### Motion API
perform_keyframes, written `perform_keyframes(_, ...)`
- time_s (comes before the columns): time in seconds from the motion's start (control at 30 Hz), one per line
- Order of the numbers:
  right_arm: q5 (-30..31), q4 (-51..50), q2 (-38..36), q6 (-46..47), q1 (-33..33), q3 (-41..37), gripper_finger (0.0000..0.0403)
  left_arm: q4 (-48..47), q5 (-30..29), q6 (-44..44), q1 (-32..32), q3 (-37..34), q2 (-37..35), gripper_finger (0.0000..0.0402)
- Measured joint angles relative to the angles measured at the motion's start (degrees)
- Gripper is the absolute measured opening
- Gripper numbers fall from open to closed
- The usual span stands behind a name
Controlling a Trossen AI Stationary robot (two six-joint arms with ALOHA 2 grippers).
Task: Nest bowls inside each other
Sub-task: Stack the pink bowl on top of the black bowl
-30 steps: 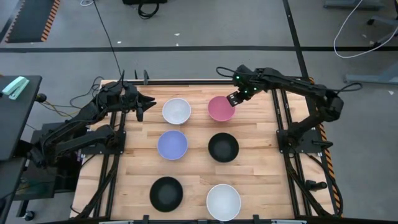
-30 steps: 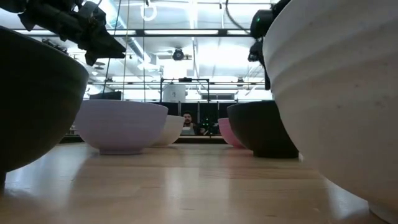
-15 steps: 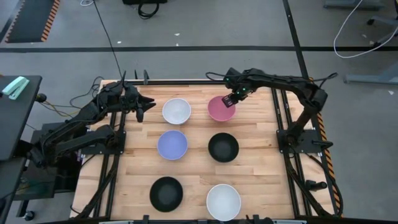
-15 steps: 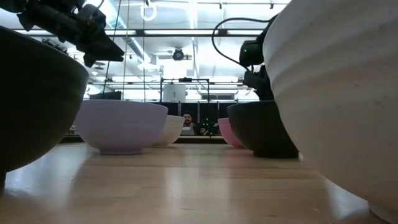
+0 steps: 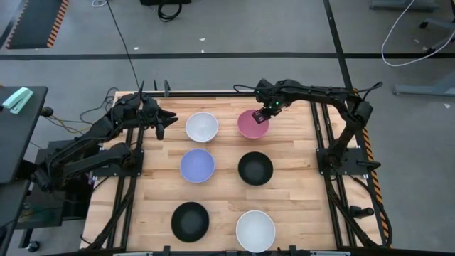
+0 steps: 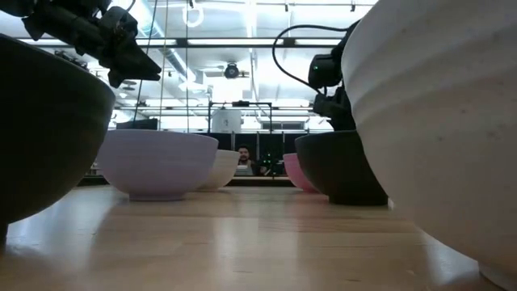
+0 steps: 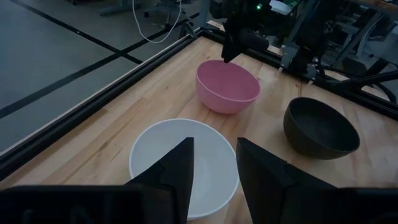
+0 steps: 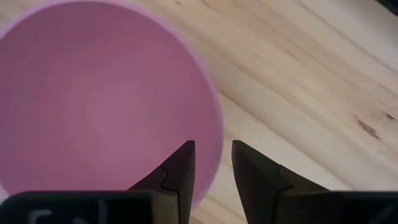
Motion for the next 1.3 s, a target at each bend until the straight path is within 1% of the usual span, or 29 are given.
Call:
perform_keyframes(0.13, -0.03, 2.44, 0.02, 0.01, 1.39, -0.56, 0.0114, 0.0, 0.01, -0.02, 0.0, 0.0, 0.0, 0.0127)
perform_keyframes(0.27, -0.13, 2.52, 0.02, 0.71, 1.66, -0.69, 0.0114, -0.03, -0.01, -0.26, 0.0, -0.02, 0.0, 0.0124)
perform_keyframes(0.47, 2.84, 2.56, 0.02, -0.47, 1.38, -0.71, 0.0114, -1.17, -0.02, -0.28, 0.0, -0.02, 0.0, 0.0131)
perform_keyframes(0.63, 3.19, 1.85, 0.15, -0.74, 0.54, -0.71, 0.0113, -1.27, -0.02, -0.26, 0.02, -0.02, 0.0, 0.0134)
perform_keyframes(0.77, 3.02, 0.73, 1.82, -1.15, 0.63, -0.71, 0.0113, -1.29, -0.04, -0.28, 0.02, -0.02, 0.0, 0.0132)
perform_keyframes(0.93, 2.99, 2.17, 5.71, -1.85, 0.87, -0.73, 0.0113, -1.46, -0.03, -0.28, 0.01, -0.02, 0.0, 0.0129)
perform_keyframes(1.1, 2.33, 2.53, 8.38, -2.48, 0.87, -0.73, 0.0113, -2.96, -0.07, -0.18, 0.0, -0.02, 0.0, 0.0134)
perform_keyframes(1.2, 2.17, 2.68, 8.51, -3.39, 0.87, -0.73, 0.0113, -4.14, -1.73, -0.07, 0.0, -0.02, 0.0, 0.0134)
perform_keyframes(1.3, 2.23, 2.78, 8.1, -3.32, 0.86, -0.75, 0.0105, -5.57, -5.55, -0.59, 0.0, -0.02, -0.02, 0.0129)
